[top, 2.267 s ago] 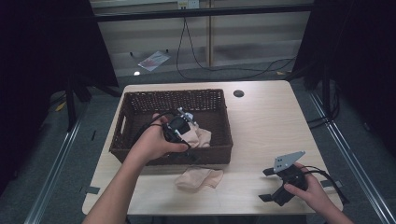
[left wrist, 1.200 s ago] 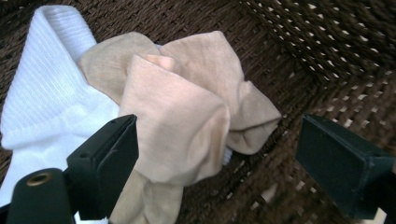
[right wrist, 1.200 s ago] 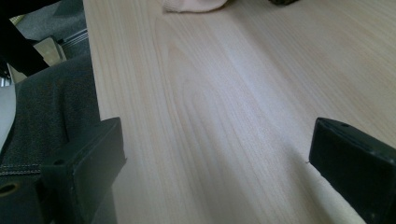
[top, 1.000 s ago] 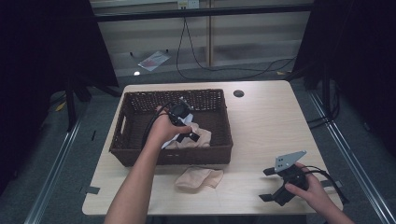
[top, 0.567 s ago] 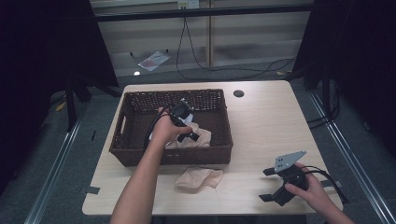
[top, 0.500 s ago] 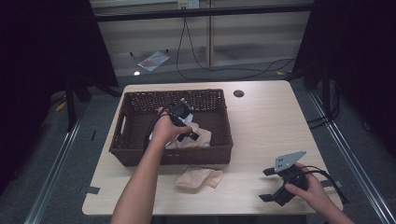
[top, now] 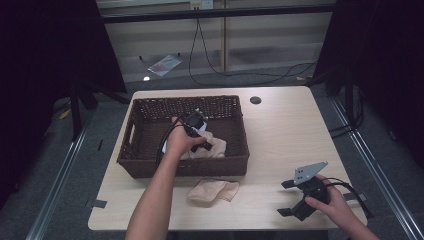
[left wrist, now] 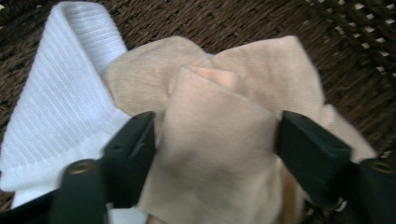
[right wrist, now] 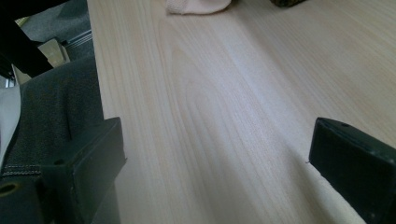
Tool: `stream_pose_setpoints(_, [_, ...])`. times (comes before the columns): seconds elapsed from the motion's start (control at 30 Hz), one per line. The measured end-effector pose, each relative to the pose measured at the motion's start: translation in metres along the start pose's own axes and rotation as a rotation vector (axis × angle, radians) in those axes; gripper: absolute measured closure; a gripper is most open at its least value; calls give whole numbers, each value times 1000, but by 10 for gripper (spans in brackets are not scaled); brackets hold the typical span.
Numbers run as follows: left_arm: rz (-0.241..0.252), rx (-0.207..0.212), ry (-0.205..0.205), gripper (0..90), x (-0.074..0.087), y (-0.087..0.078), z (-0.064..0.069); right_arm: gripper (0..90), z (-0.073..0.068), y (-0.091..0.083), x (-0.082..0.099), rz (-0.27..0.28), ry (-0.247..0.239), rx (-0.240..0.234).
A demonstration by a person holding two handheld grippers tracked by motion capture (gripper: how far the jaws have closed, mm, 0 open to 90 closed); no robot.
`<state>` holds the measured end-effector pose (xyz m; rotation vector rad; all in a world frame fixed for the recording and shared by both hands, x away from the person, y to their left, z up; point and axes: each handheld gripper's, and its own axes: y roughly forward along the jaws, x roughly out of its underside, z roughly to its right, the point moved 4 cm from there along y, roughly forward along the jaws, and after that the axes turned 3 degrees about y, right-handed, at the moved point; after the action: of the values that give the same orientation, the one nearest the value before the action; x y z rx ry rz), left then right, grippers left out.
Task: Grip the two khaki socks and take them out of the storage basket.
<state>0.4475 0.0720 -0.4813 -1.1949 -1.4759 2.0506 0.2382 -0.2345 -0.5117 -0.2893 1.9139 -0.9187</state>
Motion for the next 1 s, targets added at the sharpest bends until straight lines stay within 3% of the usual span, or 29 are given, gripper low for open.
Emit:
stream_pose_setpoints(0.1, [1,-4,-18,475,2,2,-2,32,0,-1,0,0,-2,-2])
stream_pose_setpoints(0.17, [-13,1,-36,660,4,0,-3,32,0,-1,0,0,0,0])
stream_pose_setpoints(0.23, [-11,-3,-49,775,5,-4,-3,32,0,0,0,-1,-3,-2])
stream_pose_setpoints(0.27, [-21,-4,-45,792,5,-6,-3,32,0,0,0,0,-1,-2])
stream_pose_setpoints(0.33, [-38,3,-17,803,3,-12,-1,32,0,-1,0,0,-2,-1])
stream_pose_setpoints(0.4, [-59,7,-28,806,2,-19,0,32,0,-1,0,1,-1,-2])
stream_pose_setpoints(0.5, [-39,46,-60,806,-1,-33,1,32,1,0,0,-1,-2,0])
stream_pose_setpoints(0.73, [-12,62,-82,807,-3,-65,0,32,0,-1,0,2,0,-5])
stream_pose_setpoints(1.0, [5,83,-70,806,-9,-96,6,32,0,1,0,0,4,-7])
